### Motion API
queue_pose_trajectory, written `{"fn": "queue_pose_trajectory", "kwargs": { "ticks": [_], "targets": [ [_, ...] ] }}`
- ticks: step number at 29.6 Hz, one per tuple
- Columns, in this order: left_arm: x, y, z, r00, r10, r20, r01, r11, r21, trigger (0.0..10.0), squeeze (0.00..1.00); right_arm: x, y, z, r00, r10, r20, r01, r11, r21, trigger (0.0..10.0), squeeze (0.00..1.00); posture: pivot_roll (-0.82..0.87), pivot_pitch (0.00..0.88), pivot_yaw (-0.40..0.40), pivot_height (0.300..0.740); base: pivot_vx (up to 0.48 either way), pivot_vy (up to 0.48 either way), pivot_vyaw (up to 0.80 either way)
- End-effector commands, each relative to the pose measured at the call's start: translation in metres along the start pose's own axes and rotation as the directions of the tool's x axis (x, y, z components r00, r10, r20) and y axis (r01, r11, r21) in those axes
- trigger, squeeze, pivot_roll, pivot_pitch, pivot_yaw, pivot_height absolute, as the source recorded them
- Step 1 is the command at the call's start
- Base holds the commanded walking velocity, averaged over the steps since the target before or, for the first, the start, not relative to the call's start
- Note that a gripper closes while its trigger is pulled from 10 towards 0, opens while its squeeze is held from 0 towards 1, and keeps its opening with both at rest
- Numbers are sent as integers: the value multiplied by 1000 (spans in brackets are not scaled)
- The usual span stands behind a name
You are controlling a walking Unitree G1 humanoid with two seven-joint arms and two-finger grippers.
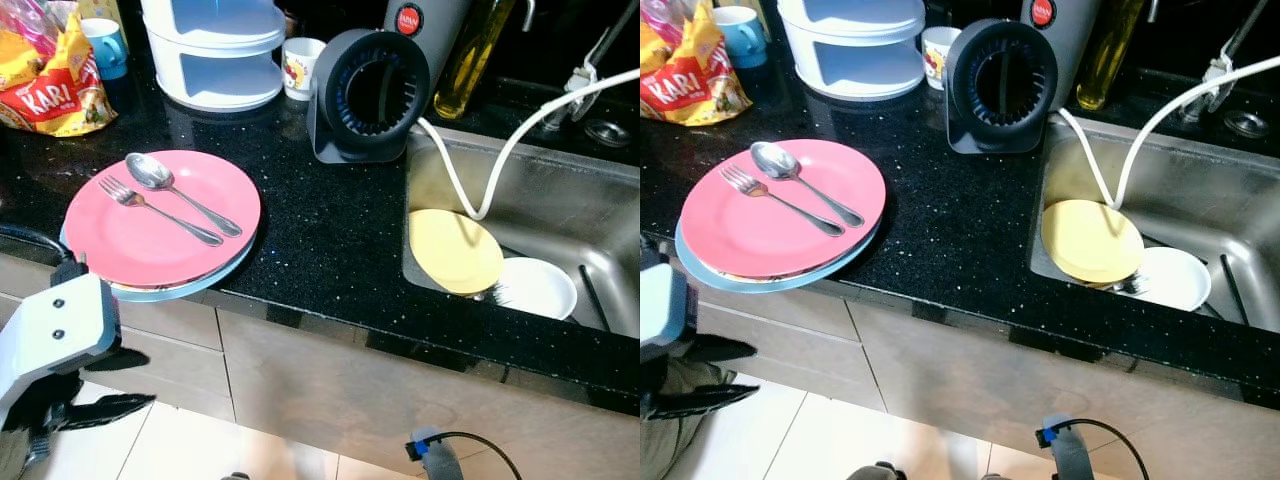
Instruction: Kitchen organization
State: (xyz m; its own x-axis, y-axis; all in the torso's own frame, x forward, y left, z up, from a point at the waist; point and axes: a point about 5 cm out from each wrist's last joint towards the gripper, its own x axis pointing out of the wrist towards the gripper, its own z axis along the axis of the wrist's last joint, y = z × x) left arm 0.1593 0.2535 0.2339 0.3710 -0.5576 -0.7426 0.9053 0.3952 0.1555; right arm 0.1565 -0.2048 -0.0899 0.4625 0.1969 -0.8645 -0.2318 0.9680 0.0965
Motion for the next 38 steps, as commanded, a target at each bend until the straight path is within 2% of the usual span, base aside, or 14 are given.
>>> {"fn": "queue_pose_trajectory", "kwargs": {
  "ticks": [1,5,7,12,16,17,19,23,27,28,32,34,35,38],
  "targets": [
    [-2,10,-7,996,46,-75,-44,999,27,10000,0,-1,-2,-5,1000,-10,-21,10,1000,-8,10000,0,184,106,-80,740,0,0,0],
    [-4,29,-17,983,132,-128,-123,989,81,10000,0,-2,-3,-6,1000,-16,-21,16,1000,-11,10000,0,183,105,-81,740,0,0,0],
    [-3,44,-20,966,212,-145,-190,971,147,10000,0,-2,-3,-6,1000,-19,-22,18,1000,-11,10000,0,183,105,-81,740,0,0,0],
    [1,69,-14,941,326,-92,-294,921,255,10000,0,-2,-4,-6,1000,-21,-21,21,1000,-12,10000,0,166,101,-82,740,0,0,0],
    [2,79,-9,934,352,-67,-319,902,292,10000,0,-2,-4,-7,1000,-23,-19,23,1000,-10,10000,0,158,102,-80,740,0,0,0],
    [3,88,-1,925,379,-18,-353,877,327,10000,0,-3,-4,-7,1000,-24,-19,24,1000,-9,10000,0,154,103,-78,740,0,0,0],
    [3,92,2,921,388,-2,-365,868,338,10000,0,-3,-4,-7,1000,-25,-19,24,1000,-9,10000,0,154,103,-78,740,0,0,0],
    [2,108,13,897,439,61,-427,820,380,10000,0,-3,-4,-9,1000,-23,-20,23,1000,-5,10000,0,146,108,-71,740,0,0,0],
    [6,106,12,907,416,57,-405,831,382,10000,0,-2,-1,-10,1000,2,-14,-2,1000,-4,10000,0,145,110,-69,740,0,0,0],
    [11,102,12,922,381,67,-377,848,372,10000,0,-2,4,-8,997,72,0,-72,997,-15,10000,0,143,112,-68,740,0,0,0],
    [18,88,21,952,262,160,-302,895,327,10000,0,-4,11,-1,967,252,34,-249,967,-61,10000,0,136,116,-68,740,0,0,0],
    [20,75,28,959,165,229,-232,923,308,10000,0,-7,8,7,944,325,63,-320,944,-75,10000,0,133,119,-69,740,0,0,0],
    [20,75,28,959,165,229,-232,923,308,10000,0,-7,8,7,944,325,63,-320,944,-75,10000,0,133,119,-69,740,0,0,0],
    [22,61,41,935,48,352,-157,944,289,10000,0,-12,5,19,895,433,107,-423,901,-98,10000,0,127,119,-69,740,0,0,0]
  ]
}}
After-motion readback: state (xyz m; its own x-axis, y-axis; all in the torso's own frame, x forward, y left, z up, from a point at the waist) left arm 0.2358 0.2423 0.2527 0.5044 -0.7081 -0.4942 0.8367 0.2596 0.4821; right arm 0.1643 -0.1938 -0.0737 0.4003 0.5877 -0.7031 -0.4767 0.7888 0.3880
